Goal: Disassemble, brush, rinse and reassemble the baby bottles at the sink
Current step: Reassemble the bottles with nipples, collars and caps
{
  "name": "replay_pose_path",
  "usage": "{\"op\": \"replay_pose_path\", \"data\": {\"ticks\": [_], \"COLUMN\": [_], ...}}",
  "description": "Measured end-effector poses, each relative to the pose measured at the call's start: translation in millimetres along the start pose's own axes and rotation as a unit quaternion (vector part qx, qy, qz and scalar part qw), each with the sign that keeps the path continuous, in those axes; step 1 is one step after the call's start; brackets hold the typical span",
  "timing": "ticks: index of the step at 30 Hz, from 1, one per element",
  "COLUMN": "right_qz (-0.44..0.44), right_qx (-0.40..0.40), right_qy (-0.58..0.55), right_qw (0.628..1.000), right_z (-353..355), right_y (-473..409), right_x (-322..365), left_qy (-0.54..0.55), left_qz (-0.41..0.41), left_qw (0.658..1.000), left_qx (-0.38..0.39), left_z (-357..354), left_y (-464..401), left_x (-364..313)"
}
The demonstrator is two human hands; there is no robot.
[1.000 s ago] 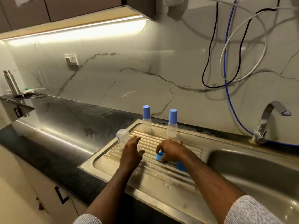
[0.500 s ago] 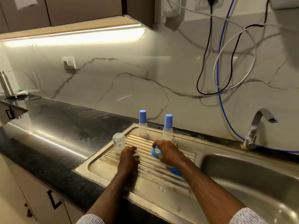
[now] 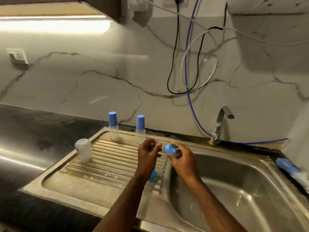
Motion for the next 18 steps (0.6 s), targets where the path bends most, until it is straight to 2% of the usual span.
{"op": "replay_pose_path", "data": {"ticks": [3, 5, 7, 9, 13, 18], "right_qz": [-0.036, -0.048, -0.065, -0.086, -0.091, -0.116], "right_qx": [-0.008, -0.016, -0.027, -0.02, 0.013, 0.003], "right_qy": [-0.009, -0.044, -0.077, -0.1, -0.117, -0.14], "right_qw": [0.999, 0.998, 0.995, 0.991, 0.989, 0.983], "right_z": [16.7, 23.3, 26.1, 22.8, 11.2, 11.7], "right_y": [6.5, 6.7, 2.6, 1.7, 3.7, 1.7], "right_x": [-25.1, -35.9, -42.7, -50.5, -55.0, -58.1], "left_qy": [0.007, -0.005, -0.079, -0.148, -0.17, -0.227], "left_qz": [-0.006, -0.048, -0.087, -0.09, -0.085, -0.11], "left_qw": [0.999, 0.997, 0.992, 0.984, 0.982, 0.967], "left_qx": [0.034, 0.052, 0.046, 0.032, 0.012, 0.03], "left_z": [-31.8, -44.9, -48.5, -45.7, -35.2, -37.8], "left_y": [4.8, 5.4, -0.2, -6.0, -10.5, -11.4], "left_x": [0.7, -4.7, -4.5, 3.6, 5.1, 7.1]}}
Point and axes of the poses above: each hand's wrist, its own y-axis away from the middle knuckle, its own z-axis out of the back of the hand, x = y × z, the point moved 5 cm from there along -y, towards the middle knuckle, and after that the axes turned 7 degrees about -y, right-handed, at the moved point
